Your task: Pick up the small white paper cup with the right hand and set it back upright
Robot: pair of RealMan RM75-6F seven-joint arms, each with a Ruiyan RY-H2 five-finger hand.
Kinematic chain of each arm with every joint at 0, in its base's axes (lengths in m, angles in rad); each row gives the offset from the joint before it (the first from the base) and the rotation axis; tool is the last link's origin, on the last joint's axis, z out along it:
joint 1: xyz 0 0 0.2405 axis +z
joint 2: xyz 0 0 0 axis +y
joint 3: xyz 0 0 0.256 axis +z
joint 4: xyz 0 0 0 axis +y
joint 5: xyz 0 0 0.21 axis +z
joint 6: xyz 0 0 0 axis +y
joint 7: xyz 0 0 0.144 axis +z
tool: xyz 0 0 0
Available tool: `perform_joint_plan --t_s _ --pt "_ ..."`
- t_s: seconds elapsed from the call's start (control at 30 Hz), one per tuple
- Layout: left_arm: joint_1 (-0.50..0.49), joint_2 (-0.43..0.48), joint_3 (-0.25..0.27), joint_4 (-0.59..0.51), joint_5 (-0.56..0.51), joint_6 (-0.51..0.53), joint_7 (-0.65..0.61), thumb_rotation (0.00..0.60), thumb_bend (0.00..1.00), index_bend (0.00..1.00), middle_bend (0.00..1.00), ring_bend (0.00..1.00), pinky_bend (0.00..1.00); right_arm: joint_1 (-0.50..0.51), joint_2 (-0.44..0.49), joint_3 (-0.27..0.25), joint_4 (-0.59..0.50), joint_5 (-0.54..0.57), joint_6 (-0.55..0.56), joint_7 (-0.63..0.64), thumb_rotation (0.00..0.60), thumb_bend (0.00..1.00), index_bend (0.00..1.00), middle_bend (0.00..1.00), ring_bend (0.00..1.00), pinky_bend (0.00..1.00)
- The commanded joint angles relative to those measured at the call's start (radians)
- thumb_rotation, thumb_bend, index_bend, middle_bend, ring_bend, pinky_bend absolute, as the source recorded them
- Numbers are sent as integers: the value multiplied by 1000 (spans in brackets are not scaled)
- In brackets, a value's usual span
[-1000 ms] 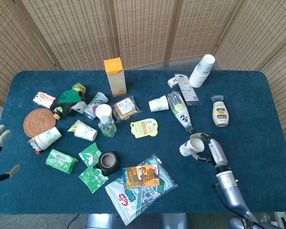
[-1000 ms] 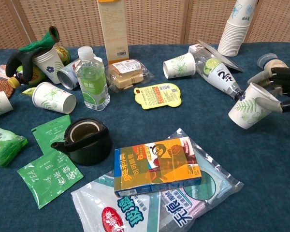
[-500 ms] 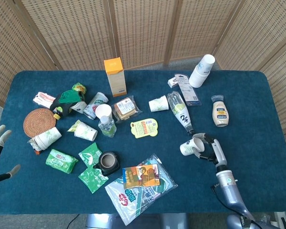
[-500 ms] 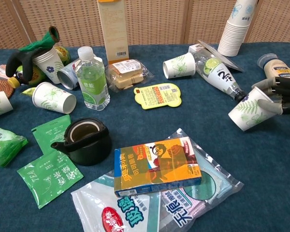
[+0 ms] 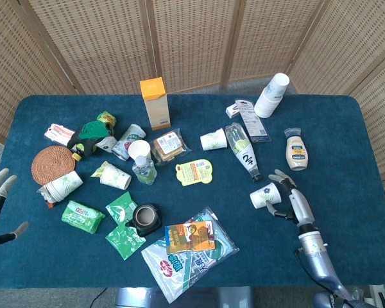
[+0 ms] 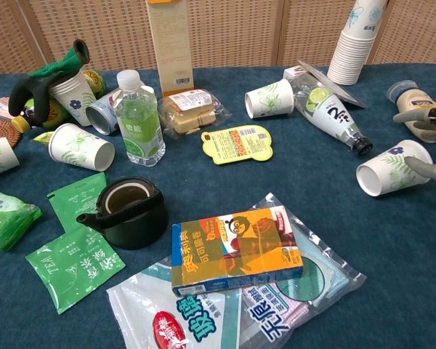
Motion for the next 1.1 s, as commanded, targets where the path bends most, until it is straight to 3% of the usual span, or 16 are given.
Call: perform_joint_plan --t_s 0.03,0.23,0.6,0.8,1.1 --pt "0 0 0 0 0 0 0 600 246 0 0 0 0 -2 12 -20 22 -42 39 -78 600 444 155 0 0 0" --pt "-2 -3 1 1 0 -4 6 600 246 0 0 0 0 19 22 -54 29 -132 90 -265 600 444 137 0 0 0" --pt "0 1 1 1 0 -2 -1 600 246 0 0 0 0 107 53 -70 16 -164 -14 -527 600 440 128 0 0 0" --pt "-2 1 3 1 3 -5 -4 600 246 0 0 0 0 128 85 -83 -27 -153 -64 -615 600 444 129 0 0 0" --pt "-3 2 4 1 2 -7 -5 600 246 0 0 0 0 157 113 -88 -69 -124 -130 -660 600 561 130 0 0 0"
